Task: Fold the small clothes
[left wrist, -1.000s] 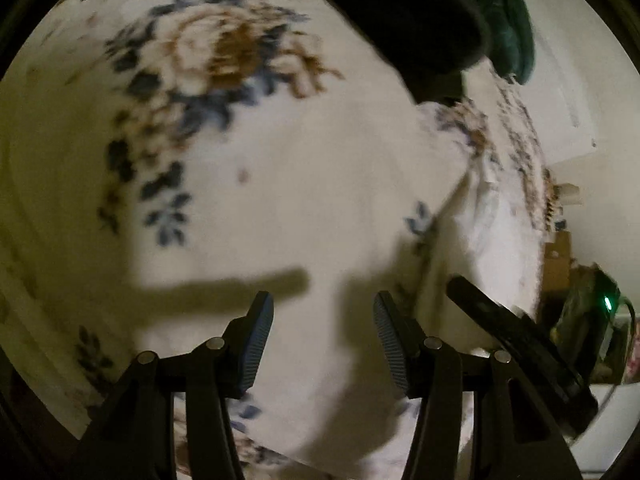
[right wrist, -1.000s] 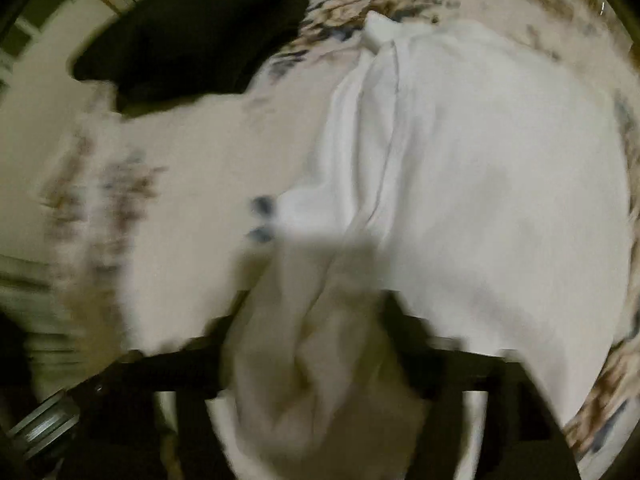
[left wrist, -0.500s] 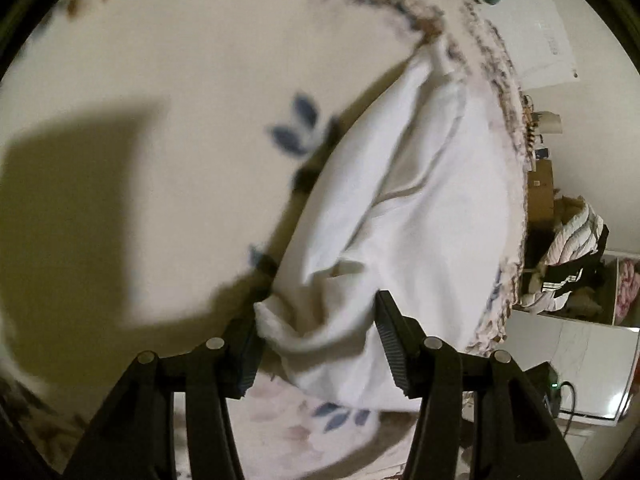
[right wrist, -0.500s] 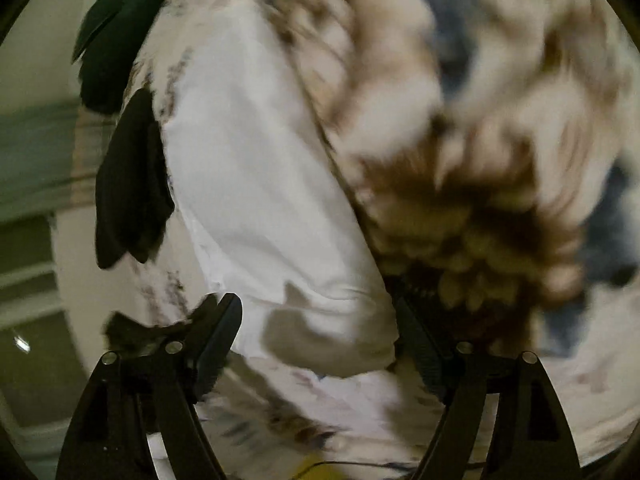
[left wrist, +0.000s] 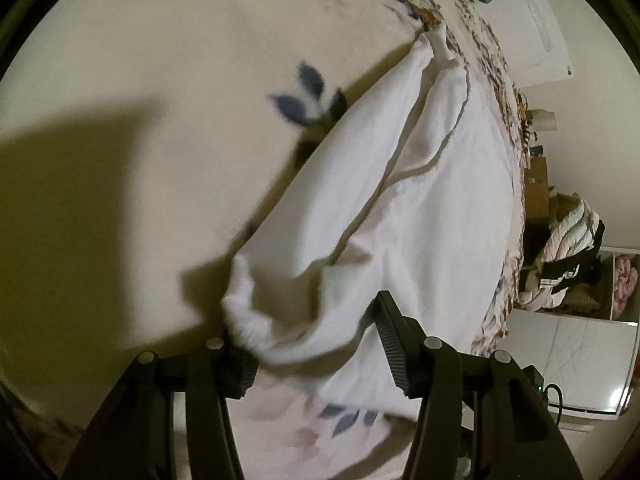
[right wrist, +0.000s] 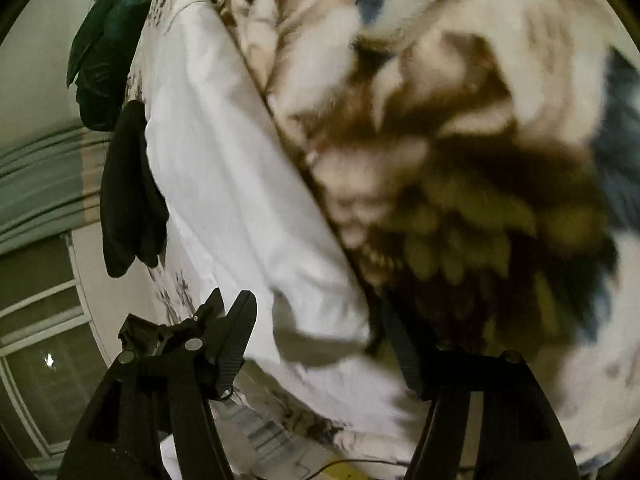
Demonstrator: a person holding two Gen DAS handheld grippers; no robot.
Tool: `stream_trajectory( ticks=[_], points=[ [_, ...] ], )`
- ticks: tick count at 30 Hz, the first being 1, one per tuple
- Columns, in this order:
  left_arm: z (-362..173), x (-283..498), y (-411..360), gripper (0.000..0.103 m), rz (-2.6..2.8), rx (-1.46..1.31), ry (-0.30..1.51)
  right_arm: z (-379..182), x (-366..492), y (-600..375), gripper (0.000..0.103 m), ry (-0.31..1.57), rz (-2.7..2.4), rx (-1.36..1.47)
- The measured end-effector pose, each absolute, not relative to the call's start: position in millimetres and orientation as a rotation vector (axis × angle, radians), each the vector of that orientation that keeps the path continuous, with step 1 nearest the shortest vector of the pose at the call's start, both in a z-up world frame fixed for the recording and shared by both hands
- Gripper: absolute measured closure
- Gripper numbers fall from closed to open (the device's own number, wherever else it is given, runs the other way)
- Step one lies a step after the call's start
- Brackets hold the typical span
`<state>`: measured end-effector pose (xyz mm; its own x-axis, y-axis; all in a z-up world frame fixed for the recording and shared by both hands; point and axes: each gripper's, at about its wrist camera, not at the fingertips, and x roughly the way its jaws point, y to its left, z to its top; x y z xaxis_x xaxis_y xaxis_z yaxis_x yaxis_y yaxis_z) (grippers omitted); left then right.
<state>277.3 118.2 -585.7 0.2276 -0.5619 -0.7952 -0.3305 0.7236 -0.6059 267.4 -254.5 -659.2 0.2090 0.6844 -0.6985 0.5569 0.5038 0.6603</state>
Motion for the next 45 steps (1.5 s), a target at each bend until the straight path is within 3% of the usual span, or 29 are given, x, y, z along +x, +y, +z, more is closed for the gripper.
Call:
stream_trajectory(
  ticks=[1,2,3,4,13,15,16,18,19,20,21,22,23,26,33,40,45],
  points=[
    [-584.8,282.8,112.8,0.059,-0.187,-0.804,1.351,-660.4,271.6,-253.8,0.048,1.447,0.129,1.137],
    [-582.9,282.4,110.5,0.085,-0.186,-0.791,1.334,-659.9,274.4,-251.6,0.073,1.432,0.13,1.116],
    [-581.1,282.9,107.5,0.093,-0.201,-0.789,1.321,-660.0,276.1,-247.4,0.081,1.436,0.137,1.081],
    [-576.8,281.0,105.6,0.093,-0.199,-0.773,1.304,-659.7,276.7,-244.4,0.085,1.437,0.139,1.063],
    [-562.7,231.1,120.8,0.094,-0.176,-0.769,1.357,-622.4,235.5,-217.8,0.09,1.548,0.208,0.938],
    [-572.7,217.0,124.5,0.088,-0.169,-0.792,1.419,-623.9,220.8,-214.6,0.09,1.6,0.207,0.917],
    [-577.5,210.8,127.1,0.085,-0.169,-0.805,1.451,-627.5,213.8,-215.5,0.089,1.625,0.201,0.915],
    [-575.8,205.2,136.4,0.066,-0.148,-0.801,1.487,-633.5,210.1,-218.9,0.083,1.664,0.189,0.906],
    [-569.6,204.2,144.1,0.065,-0.139,-0.79,1.483,-634.8,209.1,-224.1,0.078,1.677,0.189,0.913],
    [-564.1,203.9,149.8,0.057,-0.136,-0.794,1.472,-633.3,210.1,-232.0,0.063,1.692,0.178,0.903],
    [-557.1,203.8,157.2,0.041,-0.126,-0.804,1.458,-629.9,213.8,-235.4,0.056,1.694,0.162,0.878],
    [-552.9,202.8,160.5,0.038,-0.121,-0.815,1.447,-621.4,219.2,-243.1,0.047,1.667,0.161,0.849],
    [-548.6,201.8,166.0,0.037,-0.124,-0.849,1.421,-612.6,226.2,-251.6,0.04,1.636,0.168,0.828],
    [-549.9,198.9,165.3,0.036,-0.119,-0.926,1.391,-594.7,256.1,-274.3,0.034,1.545,0.185,0.821],
    [-561.2,173.3,125.9,0.036,-0.076,-1.113,1.307,-600.6,364.6,-289.3,0.03,1.419,0.27,0.818],
    [-577.7,129.8,81.6,0.036,0.031,-1.282,1.178,-648.2,443.9,-279.6,0.03,1.482,0.43,0.801],
    [-604.9,140.7,60.4,0.038,0.127,-1.327,1.105,-657.5,453.4,-269.2,0.03,1.515,0.534,0.78]
  ],
)
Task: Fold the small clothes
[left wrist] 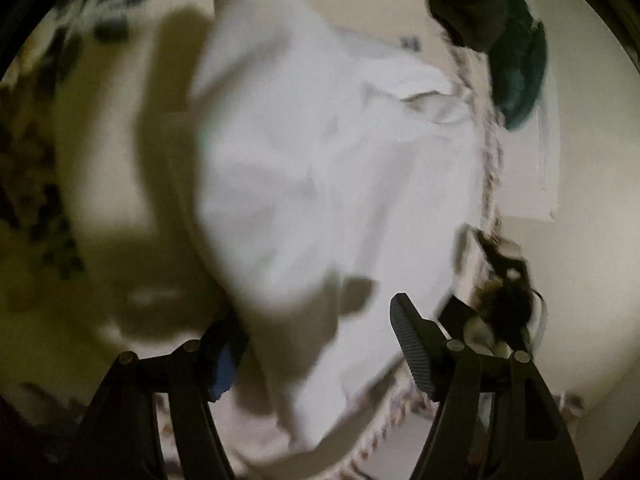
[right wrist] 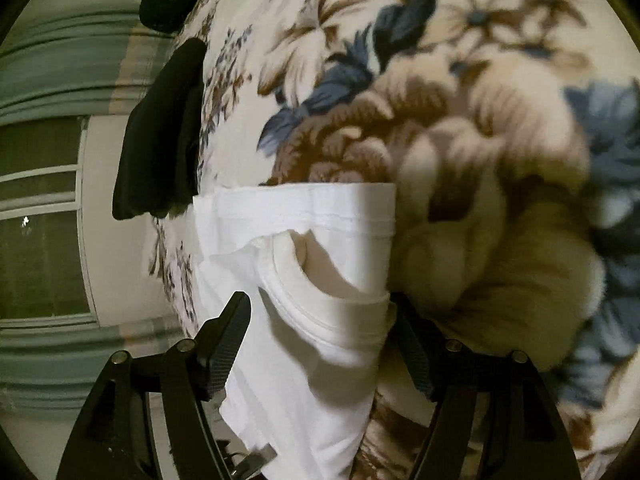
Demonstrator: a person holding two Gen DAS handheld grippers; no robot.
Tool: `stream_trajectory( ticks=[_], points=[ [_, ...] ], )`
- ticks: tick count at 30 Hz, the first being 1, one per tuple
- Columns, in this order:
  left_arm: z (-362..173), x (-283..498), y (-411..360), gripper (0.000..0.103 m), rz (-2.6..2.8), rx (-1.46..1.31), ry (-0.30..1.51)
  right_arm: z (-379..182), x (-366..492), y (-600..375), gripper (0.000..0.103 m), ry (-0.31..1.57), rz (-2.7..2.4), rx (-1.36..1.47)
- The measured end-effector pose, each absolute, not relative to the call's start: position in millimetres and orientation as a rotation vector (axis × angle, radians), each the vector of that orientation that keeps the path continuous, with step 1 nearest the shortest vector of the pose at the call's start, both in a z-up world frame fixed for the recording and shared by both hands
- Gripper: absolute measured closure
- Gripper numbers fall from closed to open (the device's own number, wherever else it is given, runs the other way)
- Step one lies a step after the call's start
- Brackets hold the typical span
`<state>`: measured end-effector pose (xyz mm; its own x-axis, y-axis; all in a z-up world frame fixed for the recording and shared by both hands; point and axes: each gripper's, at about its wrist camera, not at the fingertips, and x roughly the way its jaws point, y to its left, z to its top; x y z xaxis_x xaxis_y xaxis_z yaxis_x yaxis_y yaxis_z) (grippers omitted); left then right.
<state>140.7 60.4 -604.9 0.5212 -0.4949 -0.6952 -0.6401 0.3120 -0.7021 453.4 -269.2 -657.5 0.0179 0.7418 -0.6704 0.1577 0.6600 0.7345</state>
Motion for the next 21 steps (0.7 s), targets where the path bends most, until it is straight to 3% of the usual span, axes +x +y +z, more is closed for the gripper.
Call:
stream_trajectory(
  ticks=[1,2,3,4,5,15,21],
  points=[
    [-605.7,143.5,58.5,0.038,0.151,-1.329,1.088,-659.1,453.7,-268.4,0.03,1.512,0.544,0.797],
    [-602.4,145.7,56.7,0.039,0.173,-1.324,1.062,-660.1,454.1,-268.1,0.038,1.507,0.545,0.809],
    [-596.2,148.0,54.0,0.06,0.185,-1.29,1.051,-660.3,453.4,-267.5,0.049,1.5,0.553,0.823],
    [-590.3,150.2,51.4,0.076,0.183,-1.249,1.048,-657.4,444.7,-270.6,0.083,1.497,0.559,0.825],
    [-585.3,152.4,50.1,0.088,0.167,-1.218,1.043,-657.3,445.2,-266.9,0.089,1.498,0.557,0.815],
    [-528.2,196.3,96.9,0.089,-0.082,-0.879,1.129,-602.5,361.9,-301.9,0.094,1.329,0.456,0.884],
    [-562.6,207.5,101.9,0.085,-0.227,-0.685,1.337,-599.6,251.1,-320.3,0.093,1.341,0.296,0.957]
  ],
)
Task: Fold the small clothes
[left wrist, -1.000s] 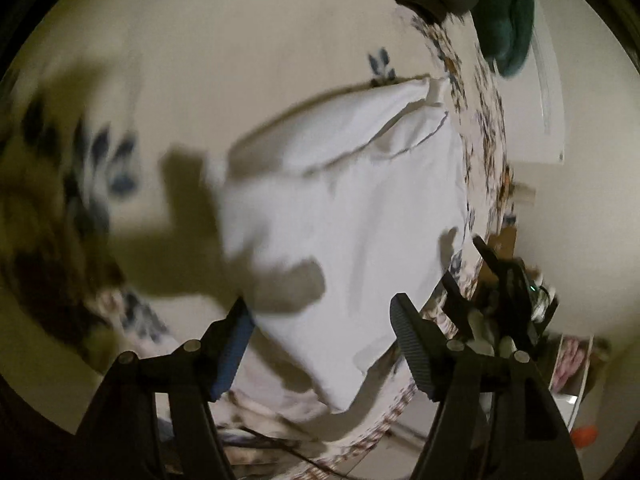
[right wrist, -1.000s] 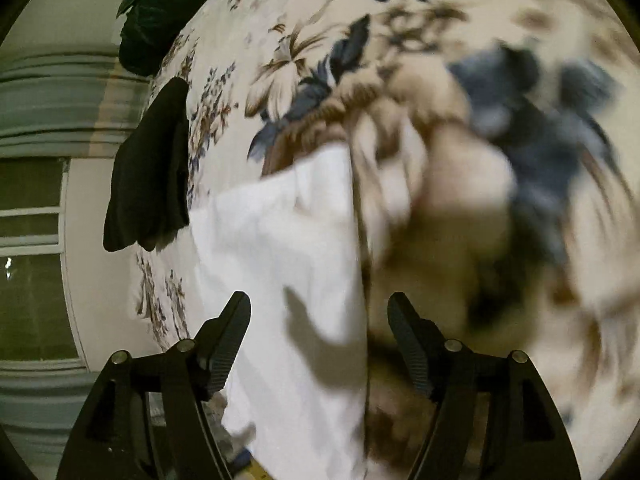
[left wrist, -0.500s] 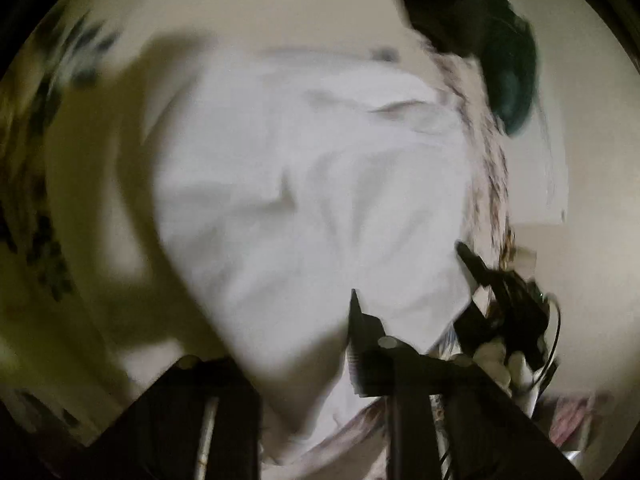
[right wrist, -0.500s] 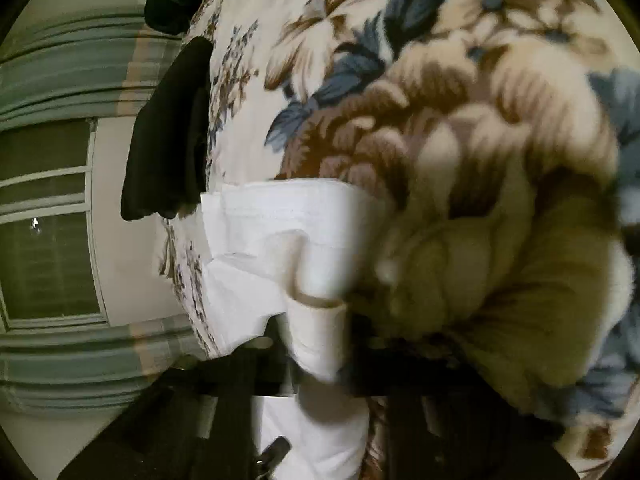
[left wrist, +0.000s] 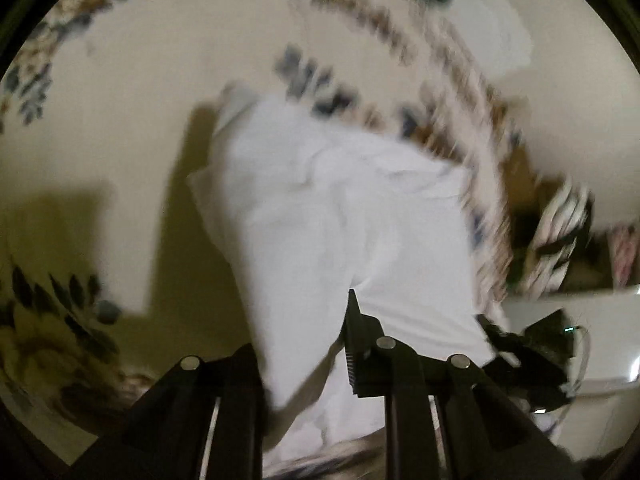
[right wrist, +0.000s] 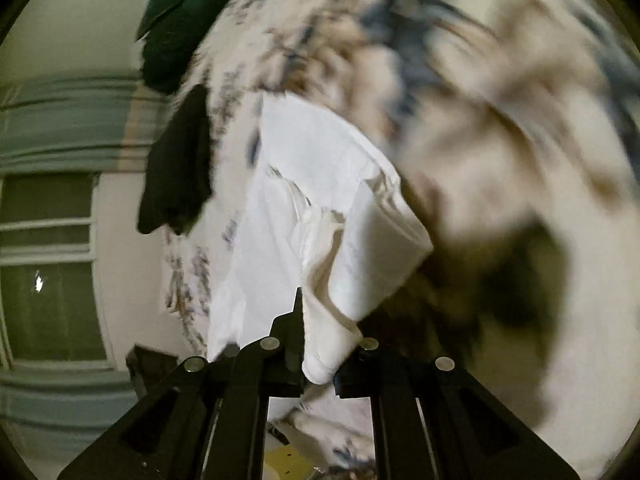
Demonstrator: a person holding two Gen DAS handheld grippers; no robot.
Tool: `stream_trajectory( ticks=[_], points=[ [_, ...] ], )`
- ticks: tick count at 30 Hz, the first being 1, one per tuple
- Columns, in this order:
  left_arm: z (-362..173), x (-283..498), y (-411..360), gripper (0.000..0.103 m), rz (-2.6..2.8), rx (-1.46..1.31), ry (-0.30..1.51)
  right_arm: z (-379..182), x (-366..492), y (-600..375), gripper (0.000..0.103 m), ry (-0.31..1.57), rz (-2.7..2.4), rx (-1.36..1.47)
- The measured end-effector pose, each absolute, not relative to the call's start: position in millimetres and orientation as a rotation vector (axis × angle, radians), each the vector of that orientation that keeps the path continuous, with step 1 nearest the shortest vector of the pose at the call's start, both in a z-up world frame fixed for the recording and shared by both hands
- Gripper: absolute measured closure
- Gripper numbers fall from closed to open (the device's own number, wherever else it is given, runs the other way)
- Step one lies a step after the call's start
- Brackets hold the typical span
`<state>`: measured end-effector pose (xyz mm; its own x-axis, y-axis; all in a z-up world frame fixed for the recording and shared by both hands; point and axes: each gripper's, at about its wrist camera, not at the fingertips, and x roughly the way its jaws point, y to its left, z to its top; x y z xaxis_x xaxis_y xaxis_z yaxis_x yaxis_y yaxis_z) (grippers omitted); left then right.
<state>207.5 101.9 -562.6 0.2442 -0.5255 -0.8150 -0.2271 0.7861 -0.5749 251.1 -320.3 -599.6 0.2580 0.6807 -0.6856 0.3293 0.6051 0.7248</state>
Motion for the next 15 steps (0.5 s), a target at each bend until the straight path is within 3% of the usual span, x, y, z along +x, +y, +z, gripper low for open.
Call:
stream_trajectory(
  ticks=[1,3,7,11,15],
  points=[
    [-571.4,202.6,105.8,0.084,-0.218,-0.673,1.377,-606.7,236.1,-320.1,0.091,1.37,0.259,0.955],
    [-581.7,193.4,112.3,0.066,-0.19,-0.71,1.403,-624.8,219.8,-318.9,0.084,1.461,0.213,0.932],
    [-566.5,163.8,122.1,0.049,-0.13,-0.752,1.359,-618.4,215.9,-341.9,0.059,1.553,0.156,0.862],
    [-546.5,143.1,131.2,0.048,-0.047,-0.774,1.28,-562.8,243.5,-354.8,0.051,1.501,0.2,0.661],
    [-544.0,153.6,134.2,0.048,0.032,-0.812,1.219,-535.8,302.6,-324.3,0.05,1.455,0.348,0.521]
  ],
)
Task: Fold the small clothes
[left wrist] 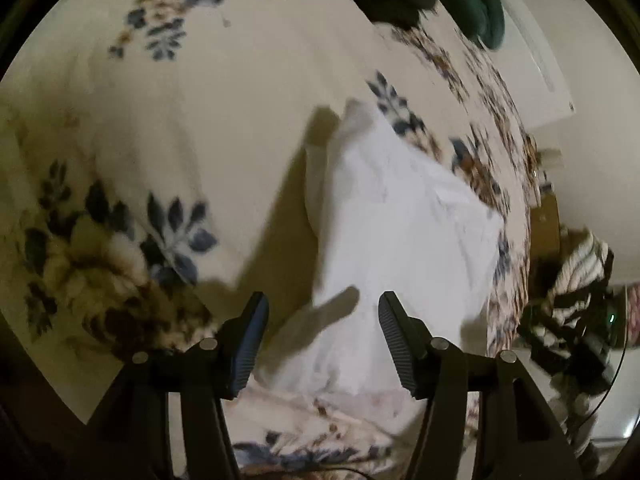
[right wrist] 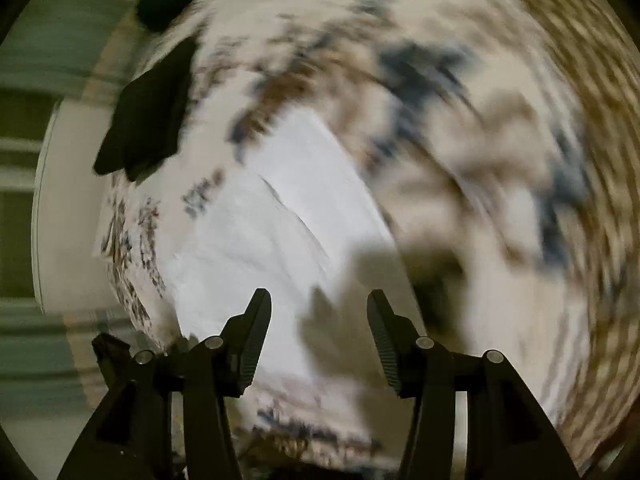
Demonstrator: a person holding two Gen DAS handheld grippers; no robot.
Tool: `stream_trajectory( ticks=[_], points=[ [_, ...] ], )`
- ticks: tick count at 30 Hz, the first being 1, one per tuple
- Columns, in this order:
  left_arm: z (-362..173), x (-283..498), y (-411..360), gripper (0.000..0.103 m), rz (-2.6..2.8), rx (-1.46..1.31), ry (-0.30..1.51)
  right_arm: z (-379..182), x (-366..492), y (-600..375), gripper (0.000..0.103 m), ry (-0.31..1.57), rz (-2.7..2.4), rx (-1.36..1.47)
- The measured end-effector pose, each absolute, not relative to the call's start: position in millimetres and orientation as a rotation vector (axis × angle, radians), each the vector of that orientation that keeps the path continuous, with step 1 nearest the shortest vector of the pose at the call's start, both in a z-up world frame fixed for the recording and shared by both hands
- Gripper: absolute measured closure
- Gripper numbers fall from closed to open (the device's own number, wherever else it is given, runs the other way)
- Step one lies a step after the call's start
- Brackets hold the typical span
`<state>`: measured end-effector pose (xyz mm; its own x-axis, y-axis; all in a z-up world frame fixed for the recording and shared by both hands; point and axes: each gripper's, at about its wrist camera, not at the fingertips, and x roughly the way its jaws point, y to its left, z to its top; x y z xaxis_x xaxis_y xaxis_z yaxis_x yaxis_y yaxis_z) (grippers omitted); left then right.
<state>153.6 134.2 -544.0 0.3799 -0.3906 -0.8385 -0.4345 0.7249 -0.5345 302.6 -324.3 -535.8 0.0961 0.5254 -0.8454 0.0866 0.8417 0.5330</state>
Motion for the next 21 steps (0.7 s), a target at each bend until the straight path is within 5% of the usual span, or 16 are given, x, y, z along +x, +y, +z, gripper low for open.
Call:
stream_trajectory(
  ticks=[7,10,11,12,21],
  points=[
    [-542.5,212.7,132.7,0.048,0.039,-0.766,1.153,-596.1,388.2,-234.8,0.051,1.617,0.56,0.341],
    [-552.4,237.7,127.2,0.058,0.006,-0.731,1.153,-599.7,392.3,-229.2,0.094,1.594,0.565,0.29],
    [-553.3,239.2,128.6,0.084,0.005,-0.718,1.158,-596.2,392.7,-229.7,0.096,1.578,0.566,0.284],
    [-553.8,241.0,128.7,0.093,0.003,-0.708,1.16,-591.2,393.6,-232.3,0.098,1.56,0.569,0.291],
    [-551.0,243.1,142.2,0.096,0.022,-0.775,1.128,-567.7,412.4,-237.0,0.099,1.483,0.57,0.353]
  ],
)
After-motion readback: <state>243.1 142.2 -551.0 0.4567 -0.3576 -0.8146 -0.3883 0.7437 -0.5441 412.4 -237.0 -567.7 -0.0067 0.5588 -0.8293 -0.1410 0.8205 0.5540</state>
